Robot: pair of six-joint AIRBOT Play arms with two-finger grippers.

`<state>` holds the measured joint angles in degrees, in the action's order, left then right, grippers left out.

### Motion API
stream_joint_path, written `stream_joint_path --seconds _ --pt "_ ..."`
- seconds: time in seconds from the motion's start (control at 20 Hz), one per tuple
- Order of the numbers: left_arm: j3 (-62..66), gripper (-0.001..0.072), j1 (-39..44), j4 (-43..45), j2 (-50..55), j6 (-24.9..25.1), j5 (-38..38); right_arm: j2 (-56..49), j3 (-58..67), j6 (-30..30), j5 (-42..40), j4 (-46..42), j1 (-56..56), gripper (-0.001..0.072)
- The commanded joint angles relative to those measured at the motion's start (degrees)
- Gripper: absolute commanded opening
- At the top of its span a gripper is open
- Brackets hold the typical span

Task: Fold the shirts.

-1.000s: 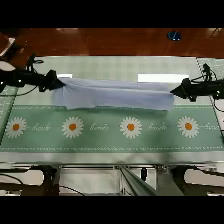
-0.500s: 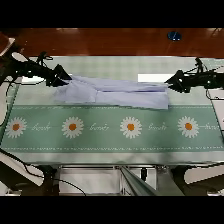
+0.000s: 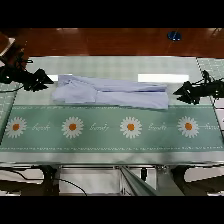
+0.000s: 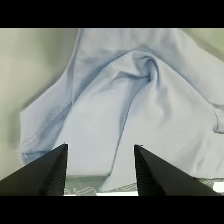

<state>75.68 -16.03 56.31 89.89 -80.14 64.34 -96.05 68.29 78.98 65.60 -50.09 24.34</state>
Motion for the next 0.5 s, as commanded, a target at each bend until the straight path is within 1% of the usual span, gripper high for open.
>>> stream_joint_path --seconds 0.0,0.15,0.2,0.25,0.3,0.35,0.4,0.45 --pt "-8.2 0.0508 3.9 -7.0 -6.3 4.5 -7.6 -1.9 -2.5 -2.6 -4.1 6.1 -3.5 0.0409" --pt "-8.2 0.0508 9.4 -9.8 -6.0 4.5 -8.5 -3.5 -1.6 -2.6 -5.5 8.4 -8.0 0.0402" --pt "-8.2 0.0507 11.3 -10.3 -5.9 4.5 -9.8 -3.8 -1.0 -2.6 -5.2 8.4 -9.4 0.0331" --pt "-8.2 0.0505 13.1 -10.4 -5.9 4.5 -10.8 -3.7 -0.3 -2.6 -4.4 8.4 -10.2 0.015" --pt "-8.2 0.0431 14.9 -10.5 -5.9 4.5 -11.5 -3.0 0.6 -3.6 -2.6 8.5 -10.3 0.0017" --pt "-8.2 0.0146 16.3 -10.5 -5.9 4.5 -11.4 -1.5 1.0 -5.0 -0.9 8.4 -10.2 0.0016" --pt "-8.2 0.002 17.9 -10.6 -5.9 4.7 -11.4 1.0 1.0 -5.9 1.0 7.7 -9.5 0.0016" --pt "-8.2 0.0017 19.5 -11.2 -5.9 4.7 -11.4 3.9 0.9 -6.0 3.1 5.6 -8.9 0.0016"
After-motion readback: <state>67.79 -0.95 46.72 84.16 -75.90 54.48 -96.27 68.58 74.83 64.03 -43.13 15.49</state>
